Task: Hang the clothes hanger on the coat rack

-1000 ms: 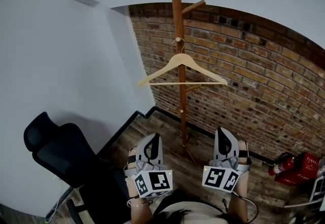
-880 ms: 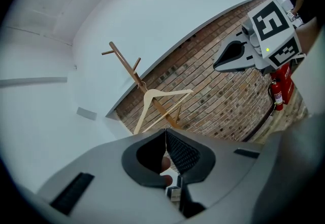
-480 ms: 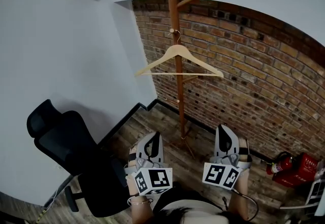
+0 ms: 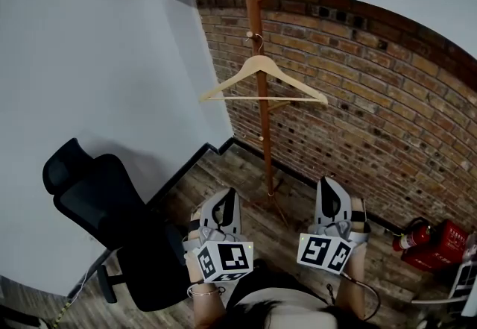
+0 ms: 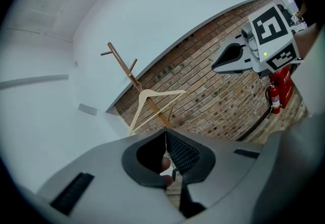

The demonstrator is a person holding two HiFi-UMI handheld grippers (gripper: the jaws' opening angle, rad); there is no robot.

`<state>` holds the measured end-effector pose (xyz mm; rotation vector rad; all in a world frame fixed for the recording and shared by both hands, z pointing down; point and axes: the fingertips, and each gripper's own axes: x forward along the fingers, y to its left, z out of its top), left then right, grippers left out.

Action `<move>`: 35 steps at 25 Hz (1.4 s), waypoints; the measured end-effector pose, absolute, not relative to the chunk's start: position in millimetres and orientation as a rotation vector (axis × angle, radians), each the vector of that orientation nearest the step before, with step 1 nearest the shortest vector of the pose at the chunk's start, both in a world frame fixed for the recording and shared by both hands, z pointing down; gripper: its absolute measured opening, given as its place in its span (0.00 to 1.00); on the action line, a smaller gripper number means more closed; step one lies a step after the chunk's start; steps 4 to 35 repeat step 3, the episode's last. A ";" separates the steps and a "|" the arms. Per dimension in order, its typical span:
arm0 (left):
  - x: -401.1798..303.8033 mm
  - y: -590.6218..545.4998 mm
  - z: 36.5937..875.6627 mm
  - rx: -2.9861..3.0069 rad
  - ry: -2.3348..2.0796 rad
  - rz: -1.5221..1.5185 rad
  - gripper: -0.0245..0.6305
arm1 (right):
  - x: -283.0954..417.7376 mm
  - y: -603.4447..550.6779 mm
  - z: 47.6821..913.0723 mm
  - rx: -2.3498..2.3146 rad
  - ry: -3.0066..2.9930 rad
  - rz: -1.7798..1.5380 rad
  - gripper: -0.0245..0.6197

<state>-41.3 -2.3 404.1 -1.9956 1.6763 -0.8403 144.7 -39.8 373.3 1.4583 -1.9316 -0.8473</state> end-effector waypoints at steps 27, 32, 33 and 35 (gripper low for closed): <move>-40.1 -2.0 402.9 -1.996 1.671 -0.839 0.06 | 145.8 -39.0 372.6 1.464 -1.930 -0.845 0.10; -40.1 -2.0 402.9 -1.996 1.671 -0.839 0.06 | 145.8 -39.0 372.6 1.464 -1.930 -0.845 0.10; -40.1 -2.0 402.9 -1.996 1.671 -0.839 0.06 | 145.8 -39.0 372.6 1.464 -1.930 -0.845 0.10; -40.1 -2.0 402.9 -1.996 1.671 -0.839 0.06 | 145.8 -39.0 372.6 1.464 -1.930 -0.845 0.10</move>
